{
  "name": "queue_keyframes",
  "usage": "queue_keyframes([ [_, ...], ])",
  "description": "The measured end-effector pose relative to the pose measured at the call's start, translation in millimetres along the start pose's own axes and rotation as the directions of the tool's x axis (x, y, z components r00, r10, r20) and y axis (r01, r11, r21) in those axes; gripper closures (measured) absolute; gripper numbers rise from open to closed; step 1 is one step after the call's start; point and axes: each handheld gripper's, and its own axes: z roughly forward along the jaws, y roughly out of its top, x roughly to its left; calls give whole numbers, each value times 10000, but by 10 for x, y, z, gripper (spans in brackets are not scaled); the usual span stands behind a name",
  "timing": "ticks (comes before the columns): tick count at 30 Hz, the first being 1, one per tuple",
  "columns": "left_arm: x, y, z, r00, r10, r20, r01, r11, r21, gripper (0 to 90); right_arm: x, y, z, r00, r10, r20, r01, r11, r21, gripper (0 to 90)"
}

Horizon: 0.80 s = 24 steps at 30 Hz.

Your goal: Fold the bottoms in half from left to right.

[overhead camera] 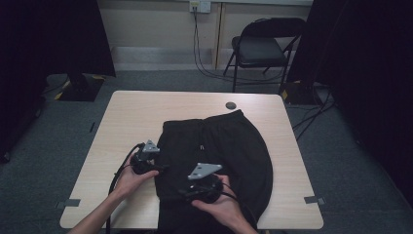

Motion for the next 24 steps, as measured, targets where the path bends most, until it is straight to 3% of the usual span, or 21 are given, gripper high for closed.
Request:
queue_keyframes([
  [1, 0, 1, 3, 10000, -35, -29, 35, 10000, -1, 308, 0, 0, 0, 10000, 0, 0, 0, 10000, 0, 433],
  [7, 12, 6, 44, 9999, -125, -101, 123, 9996, -239, 279, 267, 193, 525, 9972, -287, -690, 321, 9983, 487, 453],
  [12, 37, 5, 49, 9998, -151, -137, 147, 9995, -264, 265, 286, 158, 758, 9969, -55, -783, 116, 9970, 765, 411],
  [14, 50, 2, 52, 9998, -181, -130, 177, 9993, -320, 265, 321, 153, 796, 9956, 67, -939, -3, 9977, 678, 419],
  [16, 62, 1, 49, 9994, -287, -180, 282, 9992, -293, 265, 376, 149, 825, 9975, -273, -655, 325, 9962, 802, 429],
  [19, 101, -10, 35, 9989, -372, -285, 364, 9990, -268, 263, 354, 89, 850, 9990, -233, -394, 274, 9937, 1087, 518],
  [24, 138, -26, 25, 9988, -379, -320, 369, 9988, -321, 263, 284, -11, 753, 9995, -310, -35, 311, 9963, 799, 681],
])
